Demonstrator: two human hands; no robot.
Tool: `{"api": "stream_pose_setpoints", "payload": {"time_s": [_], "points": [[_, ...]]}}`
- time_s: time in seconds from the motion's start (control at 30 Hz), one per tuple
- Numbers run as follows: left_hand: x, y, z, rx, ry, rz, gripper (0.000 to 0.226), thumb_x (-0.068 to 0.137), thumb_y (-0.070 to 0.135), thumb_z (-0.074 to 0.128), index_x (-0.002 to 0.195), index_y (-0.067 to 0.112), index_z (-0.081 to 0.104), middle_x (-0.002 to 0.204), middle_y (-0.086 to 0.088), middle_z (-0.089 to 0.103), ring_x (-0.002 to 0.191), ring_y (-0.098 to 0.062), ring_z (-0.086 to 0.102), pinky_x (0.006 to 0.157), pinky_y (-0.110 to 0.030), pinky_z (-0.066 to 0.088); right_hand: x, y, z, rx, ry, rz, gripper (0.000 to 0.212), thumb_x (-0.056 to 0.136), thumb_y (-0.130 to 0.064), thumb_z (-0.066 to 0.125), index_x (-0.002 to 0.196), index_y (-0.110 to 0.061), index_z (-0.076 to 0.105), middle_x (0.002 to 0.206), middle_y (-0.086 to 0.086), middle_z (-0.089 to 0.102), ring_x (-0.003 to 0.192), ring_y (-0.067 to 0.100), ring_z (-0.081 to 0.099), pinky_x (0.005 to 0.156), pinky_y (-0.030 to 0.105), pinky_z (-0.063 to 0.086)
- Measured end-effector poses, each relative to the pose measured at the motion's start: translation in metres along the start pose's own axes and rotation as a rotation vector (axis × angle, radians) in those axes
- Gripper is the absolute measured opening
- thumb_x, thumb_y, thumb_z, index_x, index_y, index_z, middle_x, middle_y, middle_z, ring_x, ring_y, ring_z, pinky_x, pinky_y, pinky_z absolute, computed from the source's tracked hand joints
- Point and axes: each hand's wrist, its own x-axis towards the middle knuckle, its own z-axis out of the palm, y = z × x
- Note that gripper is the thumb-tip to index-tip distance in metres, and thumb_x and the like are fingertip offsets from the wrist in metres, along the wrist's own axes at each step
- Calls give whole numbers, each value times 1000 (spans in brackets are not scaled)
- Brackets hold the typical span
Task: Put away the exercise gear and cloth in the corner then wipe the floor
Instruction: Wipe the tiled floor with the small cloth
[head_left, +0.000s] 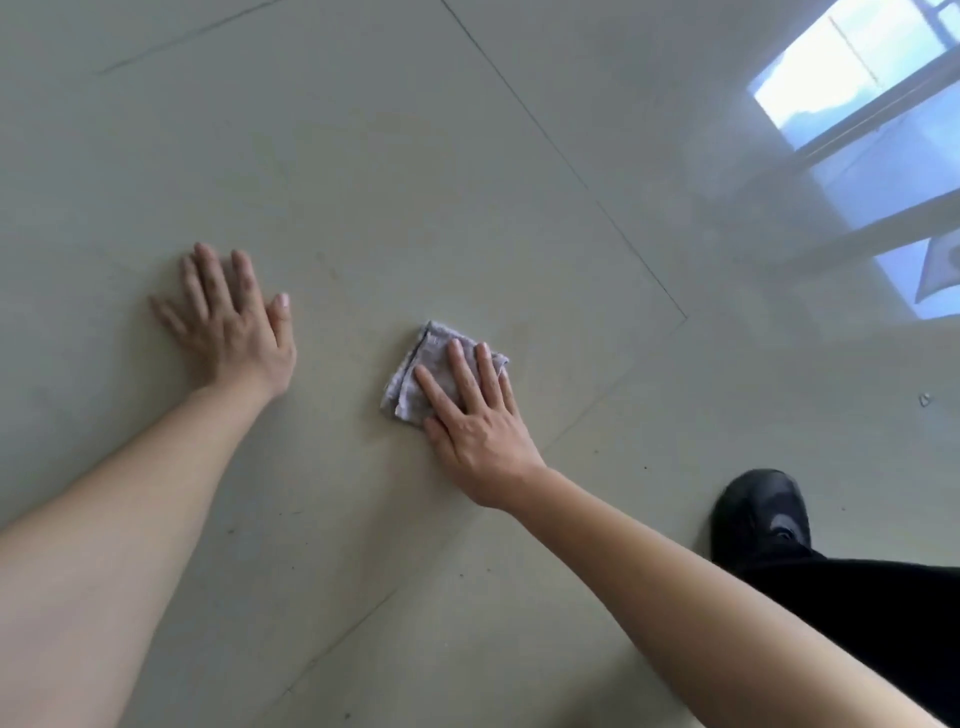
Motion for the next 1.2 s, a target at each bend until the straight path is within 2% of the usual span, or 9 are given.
{"api": "stream_pose_setpoints", "payload": {"time_s": [0.13,0.23,0.3,0.43,0.63,0.8,0.87,1.03,1.2], "points": [[-24,16,-6,67,-78,10,63,102,40,34,154,7,25,163,-23,9,150,-39,8,114,-66,8,-16,3,9,-48,-16,-80,56,106,-49,25,159,-37,10,167,5,-10,150,32,-23,123,48,-7],[-29,56,-4,55,-136,-48,63,102,39,37,157,12,20,165,-18,2,151,-36,4,117,-62,8,-5,27,0,-112,8,-209,56,105,-54,27,158,-39,15,167,4,-1,153,29,-11,124,45,-6],[-37,84,5,68,-160,11,63,102,40,36,157,15,18,165,-16,0,151,-34,2,117,-60,7,2,55,-10,-139,21,-249,57,104,-56,26,157,-40,16,167,3,2,154,26,-8,124,42,-8],[-49,139,28,157,-194,221,60,102,34,37,158,20,18,166,-13,1,152,-32,3,117,-58,6,6,163,-51,-55,67,-18,59,102,-60,21,157,-44,9,167,-2,-7,153,24,-13,124,44,-5],[-55,224,39,192,-231,116,62,103,34,34,159,21,10,165,-12,-9,152,-31,-1,120,-50,8,-3,356,-125,86,74,489,61,100,-62,21,157,-45,3,166,-3,-14,153,24,-16,123,44,-8],[-56,308,46,189,-372,172,56,105,37,26,157,36,6,166,1,-13,152,-27,-5,119,-53,11,44,381,-154,203,106,649,61,104,-51,18,159,-33,-2,165,10,-18,151,33,-19,122,48,-11],[-53,331,48,186,-434,73,55,105,33,28,157,38,10,166,5,-7,153,-25,-4,118,-55,14,58,354,-149,213,123,581,60,105,-47,18,159,-30,-2,164,14,-18,150,37,-19,121,49,-13],[-44,348,17,256,-588,-24,56,104,22,34,157,29,19,167,-3,1,153,-28,4,120,-47,20,59,285,-137,41,-27,64,62,104,-34,25,160,-27,-2,164,14,-19,149,39,-21,121,50,-15],[-20,364,-61,399,-501,-27,55,105,31,32,158,27,17,167,-4,3,152,-29,9,120,-44,21,75,319,-164,-81,-149,-148,59,105,-43,23,158,-38,-1,166,5,-18,151,33,-19,122,48,-10]]}}
